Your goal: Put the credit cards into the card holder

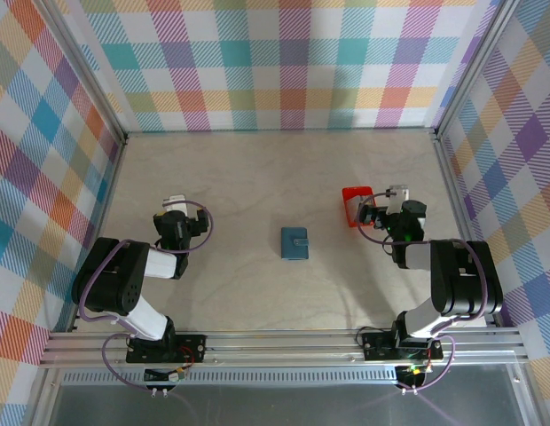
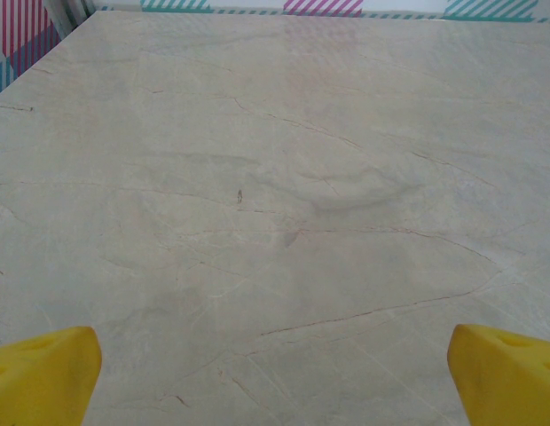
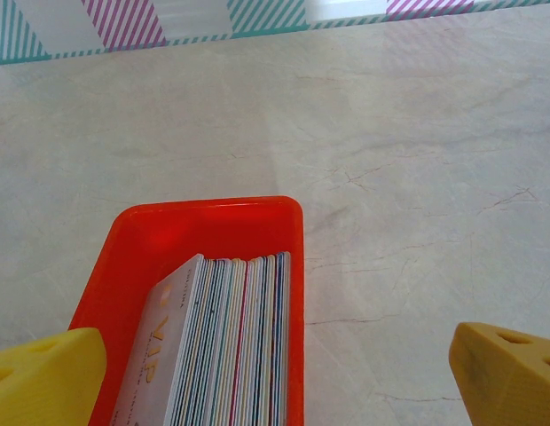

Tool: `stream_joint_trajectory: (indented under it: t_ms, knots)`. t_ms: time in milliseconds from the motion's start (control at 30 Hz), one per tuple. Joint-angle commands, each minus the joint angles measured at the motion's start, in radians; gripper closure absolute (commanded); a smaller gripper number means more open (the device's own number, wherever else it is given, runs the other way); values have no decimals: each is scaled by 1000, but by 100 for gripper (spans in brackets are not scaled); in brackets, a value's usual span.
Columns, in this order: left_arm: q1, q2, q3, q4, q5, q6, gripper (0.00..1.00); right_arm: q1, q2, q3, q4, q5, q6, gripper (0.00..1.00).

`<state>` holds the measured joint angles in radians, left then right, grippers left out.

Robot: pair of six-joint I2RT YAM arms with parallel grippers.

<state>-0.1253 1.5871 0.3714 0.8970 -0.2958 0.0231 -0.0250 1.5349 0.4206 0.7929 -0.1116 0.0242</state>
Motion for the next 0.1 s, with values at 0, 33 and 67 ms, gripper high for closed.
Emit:
stream_joint_trajectory:
  t_ms: [0, 33, 67]
  knots:
    - [12, 1, 14, 31, 12, -4, 0, 8, 6, 0, 28, 10, -15, 1]
    - [13, 1, 14, 31, 12, -5, 0, 7, 6, -1, 29, 10, -15, 1]
    - [13, 0, 14, 31, 12, -5, 0, 7, 3, -5, 33, 9, -14, 1]
